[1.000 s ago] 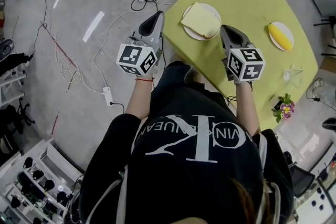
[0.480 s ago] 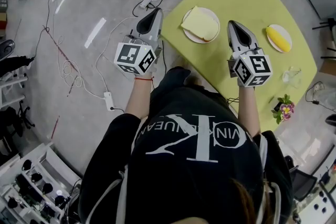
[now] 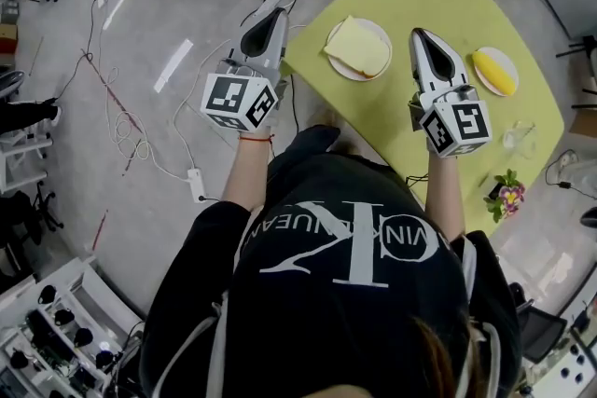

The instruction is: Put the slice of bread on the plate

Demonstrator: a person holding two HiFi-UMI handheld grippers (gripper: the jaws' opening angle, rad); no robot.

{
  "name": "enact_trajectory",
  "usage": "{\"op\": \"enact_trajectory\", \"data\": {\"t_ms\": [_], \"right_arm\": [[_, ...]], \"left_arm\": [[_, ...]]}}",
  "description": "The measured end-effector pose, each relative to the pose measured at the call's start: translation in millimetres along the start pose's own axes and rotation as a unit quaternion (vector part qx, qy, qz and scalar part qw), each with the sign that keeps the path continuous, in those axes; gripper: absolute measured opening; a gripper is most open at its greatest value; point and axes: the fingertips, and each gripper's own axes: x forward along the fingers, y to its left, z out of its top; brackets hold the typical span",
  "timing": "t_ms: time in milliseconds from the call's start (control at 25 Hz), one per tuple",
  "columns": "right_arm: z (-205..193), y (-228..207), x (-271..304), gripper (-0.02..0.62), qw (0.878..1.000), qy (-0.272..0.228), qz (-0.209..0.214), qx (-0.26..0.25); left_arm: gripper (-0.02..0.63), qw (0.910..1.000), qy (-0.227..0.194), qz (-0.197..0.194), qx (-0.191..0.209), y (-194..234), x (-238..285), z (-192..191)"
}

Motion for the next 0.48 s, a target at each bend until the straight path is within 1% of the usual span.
{"op": "enact_trajectory", "data": {"t_ms": [280, 480], "right_arm": [[15.6, -0.2, -0.1, 0.001, 1.000, -0.026, 0.001, 0.000], [26.0, 0.5, 2.4, 0.000, 0.999, -0.039, 0.000, -0.003]], "left_arm": [[0.011, 0.9998, -0.011, 0.002, 0.018, 1.4, -0.8, 14.7], [0.011, 0.9995, -0.020, 0.008, 0.024, 5.9, -2.9, 24.2]]}}
